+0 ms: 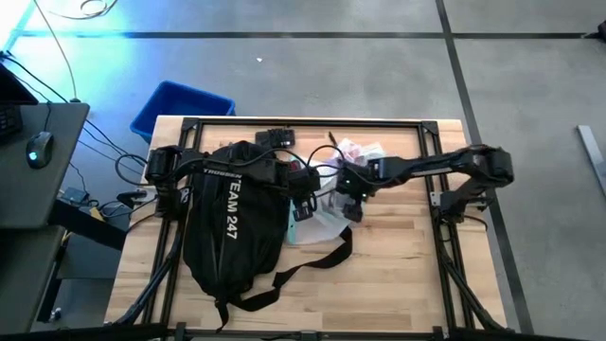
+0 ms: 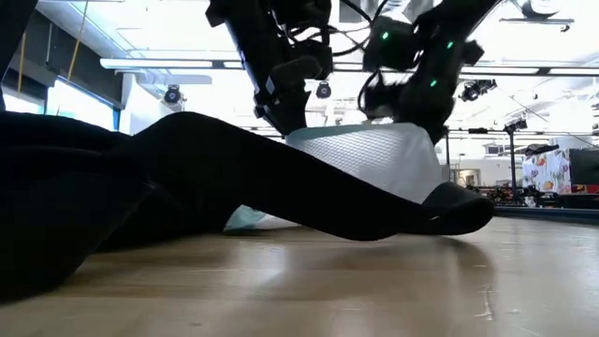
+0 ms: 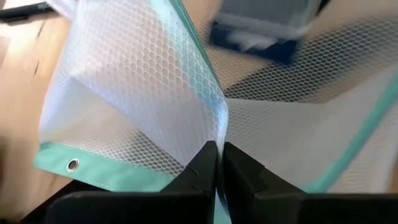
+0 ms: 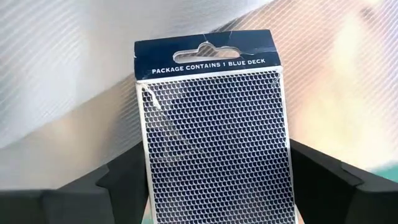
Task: Unpack backpack
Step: Remove the dark blue playing card from the transparent zip bag
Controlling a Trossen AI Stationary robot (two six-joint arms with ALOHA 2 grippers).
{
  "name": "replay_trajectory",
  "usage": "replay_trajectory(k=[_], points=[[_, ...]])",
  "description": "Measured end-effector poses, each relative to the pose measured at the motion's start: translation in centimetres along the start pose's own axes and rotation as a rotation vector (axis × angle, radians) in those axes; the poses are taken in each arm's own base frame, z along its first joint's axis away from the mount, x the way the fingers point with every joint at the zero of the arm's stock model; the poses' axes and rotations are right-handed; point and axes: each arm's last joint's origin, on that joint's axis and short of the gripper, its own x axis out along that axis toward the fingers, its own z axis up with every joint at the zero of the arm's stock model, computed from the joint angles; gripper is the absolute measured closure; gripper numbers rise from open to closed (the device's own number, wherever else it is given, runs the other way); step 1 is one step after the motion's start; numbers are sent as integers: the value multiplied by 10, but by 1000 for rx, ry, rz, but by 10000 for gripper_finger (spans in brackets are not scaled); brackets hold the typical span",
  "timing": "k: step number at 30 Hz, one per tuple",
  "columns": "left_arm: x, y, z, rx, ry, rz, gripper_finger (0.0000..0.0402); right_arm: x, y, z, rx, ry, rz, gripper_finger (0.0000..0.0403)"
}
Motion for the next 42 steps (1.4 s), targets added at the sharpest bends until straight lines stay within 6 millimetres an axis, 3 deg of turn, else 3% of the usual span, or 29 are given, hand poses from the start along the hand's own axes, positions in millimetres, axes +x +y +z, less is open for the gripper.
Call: replay_trajectory(k=[10,15,19,23,31,34,38,42], points=[[0,1,-1,-31,2,30,402,-58,24,-24,-24,0,172,113],[0,1,-1,-31,6,30,402,-58,23,-57,53,52,167,113],[0,0,-1,-39,5,29,402,-40,2,-91,245,76,-16,115],[0,0,0,-40,-2,26,402,-26,-27,-106,470,34,-180,116],[0,-1,0,-39,2,0,402,-25,-92,-87,726,-287,-430,116],[0,-2,0,-38,5,-20,402,-34,-113,-86,787,-350,-510,85],[-1,-5,-1,-33,2,-24,402,-47,-130,-84,825,-379,-522,20],[-1,-4,0,-34,-5,-13,402,-52,-133,-80,806,-377,-453,28]])
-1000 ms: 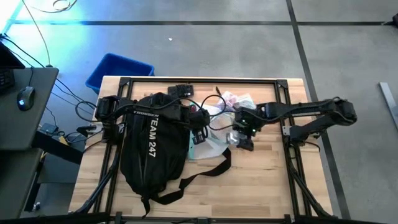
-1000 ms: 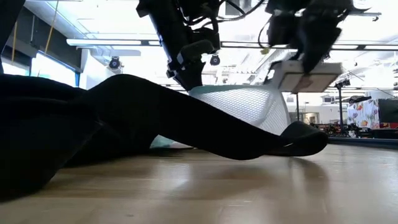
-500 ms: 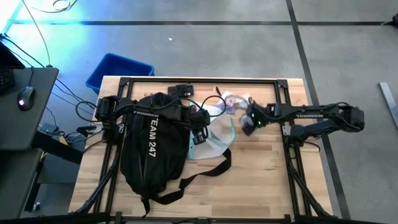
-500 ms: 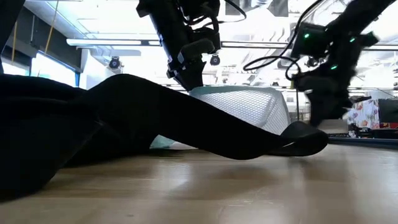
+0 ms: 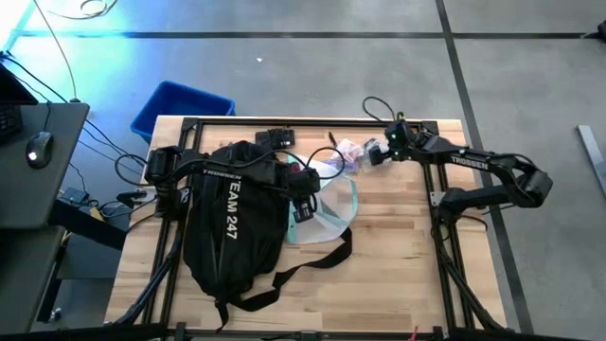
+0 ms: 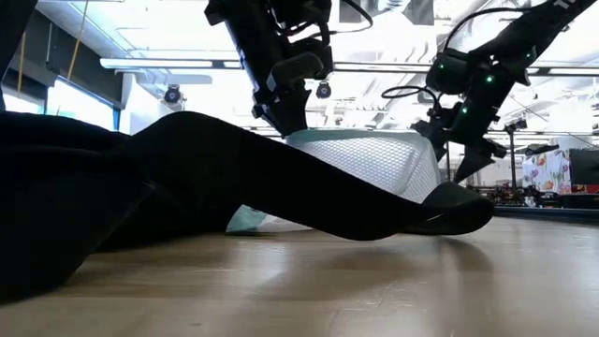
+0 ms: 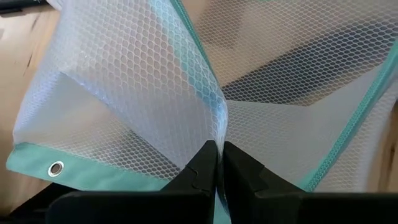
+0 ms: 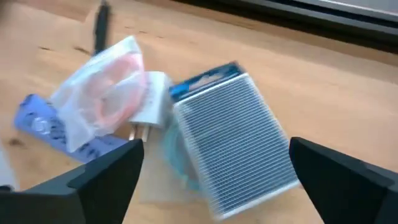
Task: Unpack backpack
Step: Remove the dark blue playing card from the transparent zip bag, then put the pink earphones into the transparent zip bag
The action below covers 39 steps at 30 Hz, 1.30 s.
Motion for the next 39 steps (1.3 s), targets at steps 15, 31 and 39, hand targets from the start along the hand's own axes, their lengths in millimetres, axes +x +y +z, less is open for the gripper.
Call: replay_trajectory(k=[15,31,39], points=[[0,-1,6,97,-60,-18,402,-45,111,-79,-382,105,529,44],[-7,2,43,468,-472,-179,402,-88,137,-147,-368,98,579,44],[-8,-2,41,391,-443,-231,402,-87,135,-157,-403,123,536,44]])
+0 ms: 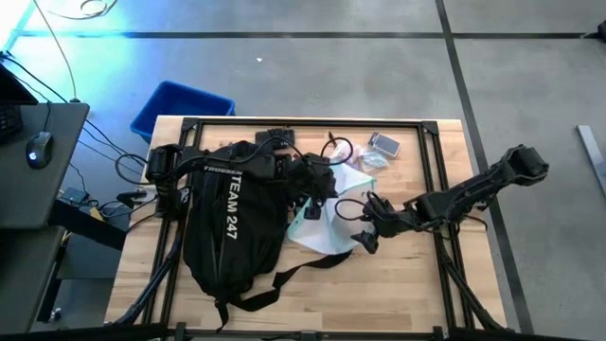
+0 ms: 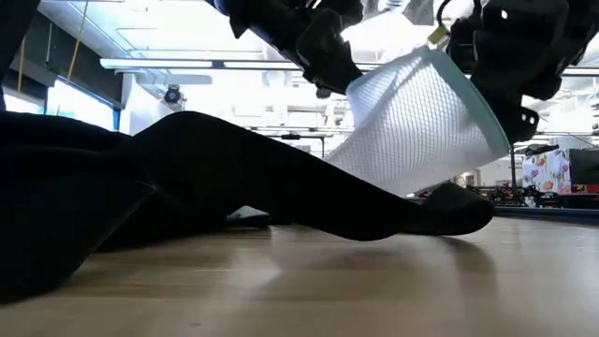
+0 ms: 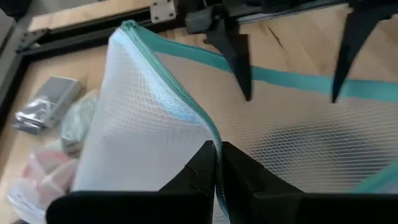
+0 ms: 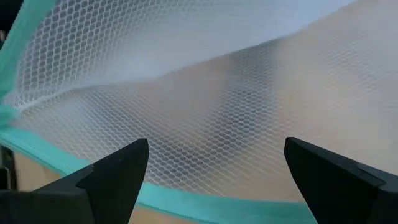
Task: Unpack backpack
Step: Put the pink earphones into the transparent zip bag
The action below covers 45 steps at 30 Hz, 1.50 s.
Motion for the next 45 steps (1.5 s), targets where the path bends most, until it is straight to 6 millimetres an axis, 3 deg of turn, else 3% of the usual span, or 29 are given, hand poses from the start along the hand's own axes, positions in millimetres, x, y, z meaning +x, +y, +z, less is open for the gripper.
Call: replay_trajectory(k=[10,16,20,28,34,39,45], points=[[1,-34,5,-36,28,-73,402,39,-5,18,-228,-8,76,65],[-5,-23,18,-195,-9,-47,399,74,-28,13,-164,67,-94,88],[-13,-12,20,-240,75,-87,369,84,-38,12,-84,93,-162,94],[-39,-1,17,-290,349,-114,281,72,-42,4,83,99,-294,99],[-48,-4,17,-341,444,-116,257,57,-31,-1,76,69,-268,99],[-39,-15,-6,-353,533,-161,260,44,-22,-1,51,33,-237,99],[-17,-23,-34,-448,500,-222,261,24,-13,2,-2,-31,-169,99]])
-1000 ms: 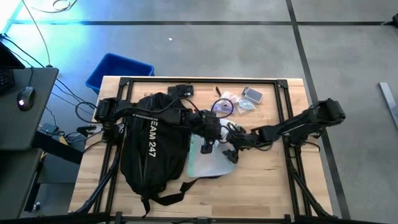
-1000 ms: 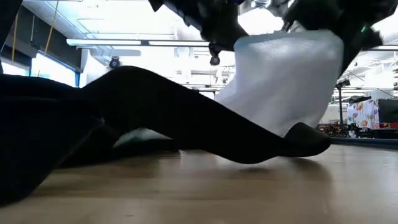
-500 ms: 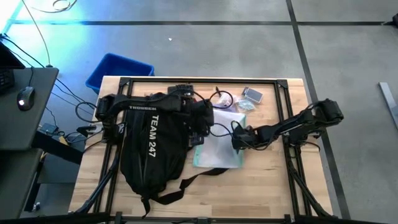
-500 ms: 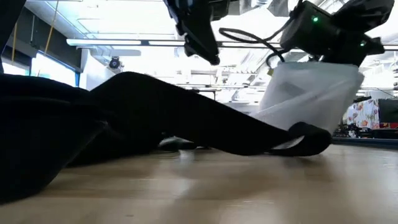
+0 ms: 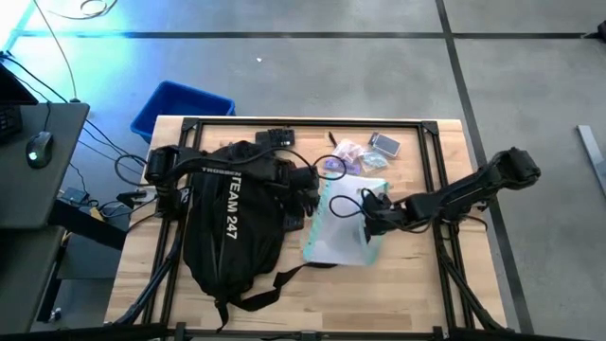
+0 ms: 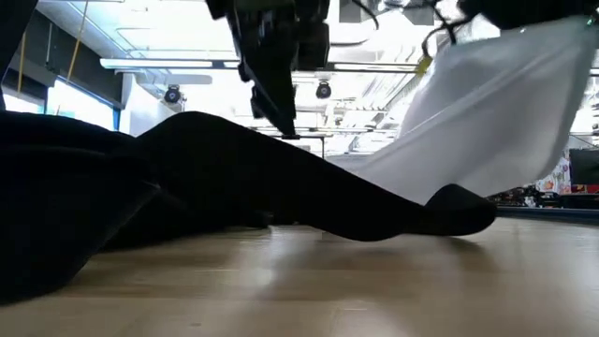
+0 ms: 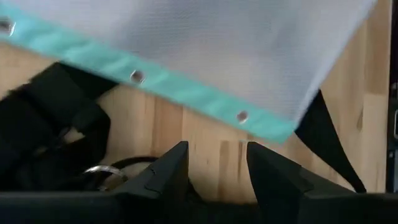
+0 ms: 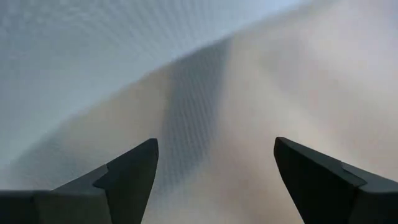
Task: Unpack backpack
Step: Put the pink earphones into the transparent zip bag
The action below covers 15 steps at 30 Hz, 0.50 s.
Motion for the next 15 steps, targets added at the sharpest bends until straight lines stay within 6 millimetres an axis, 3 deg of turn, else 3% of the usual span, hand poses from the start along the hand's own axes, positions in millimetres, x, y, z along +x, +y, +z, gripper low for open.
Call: replay_trajectory(k=[9,15], points=[[33,10,-10,-96,-168,-19,261,-24,1,6,136,-174,-10,99],[42,16,-18,-144,-176,19,262,-40,7,14,77,-166,158,99]])
